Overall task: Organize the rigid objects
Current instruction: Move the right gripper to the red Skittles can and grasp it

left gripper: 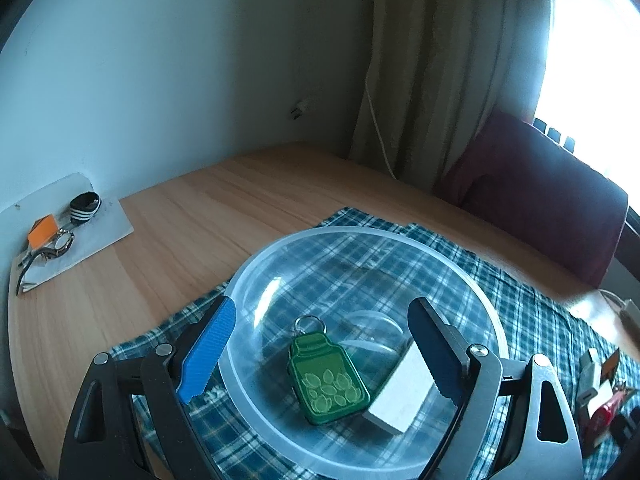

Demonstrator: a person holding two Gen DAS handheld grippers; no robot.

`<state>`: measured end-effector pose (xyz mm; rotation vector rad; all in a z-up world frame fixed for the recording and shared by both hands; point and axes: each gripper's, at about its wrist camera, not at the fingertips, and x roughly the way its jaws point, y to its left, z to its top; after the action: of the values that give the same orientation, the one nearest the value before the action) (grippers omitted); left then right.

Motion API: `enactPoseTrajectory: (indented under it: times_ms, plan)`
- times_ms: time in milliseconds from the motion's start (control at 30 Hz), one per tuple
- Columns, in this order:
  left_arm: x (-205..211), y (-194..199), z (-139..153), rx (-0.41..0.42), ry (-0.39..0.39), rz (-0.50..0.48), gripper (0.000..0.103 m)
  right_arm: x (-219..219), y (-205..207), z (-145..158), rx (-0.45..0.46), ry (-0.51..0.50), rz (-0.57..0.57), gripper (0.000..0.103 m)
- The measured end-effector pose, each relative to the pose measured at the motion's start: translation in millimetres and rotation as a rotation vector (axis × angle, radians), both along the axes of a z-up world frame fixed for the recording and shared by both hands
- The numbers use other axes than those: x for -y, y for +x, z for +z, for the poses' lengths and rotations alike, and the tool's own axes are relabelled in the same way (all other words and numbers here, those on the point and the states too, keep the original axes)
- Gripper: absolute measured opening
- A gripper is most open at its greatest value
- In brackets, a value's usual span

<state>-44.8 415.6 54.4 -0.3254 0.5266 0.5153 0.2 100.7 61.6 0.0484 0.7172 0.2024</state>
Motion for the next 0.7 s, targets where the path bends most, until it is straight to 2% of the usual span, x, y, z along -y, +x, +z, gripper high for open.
enactPoseTrajectory:
  times_ms: [200, 367, 533, 700]
  plan:
    - [11.5, -0.7, 1.1, -0.002, 0.021, -0.016, 0.089, 25.1, 6.8, -1.6, 0.002, -0.025, -0.038, 0.102]
    - [21.1, 0.4, 0.1, -0.012, 0.031, -0.036, 0.089, 32.7, 18.4, -11.0, -0.034, -0.07, -0.005, 0.102]
    - [29.7, -0.3, 0.5, -0.012, 0.043, -0.047, 0.089, 33.6, 26.7, -18.6, -0.08, -0.069, 0.042, 0.102]
    - [42.6, -0.2, 1.6, -0.009, 0.068, -0.072, 0.089, 30.3, 33.2, -24.3, -0.091, -0.097, 0.057, 0.102]
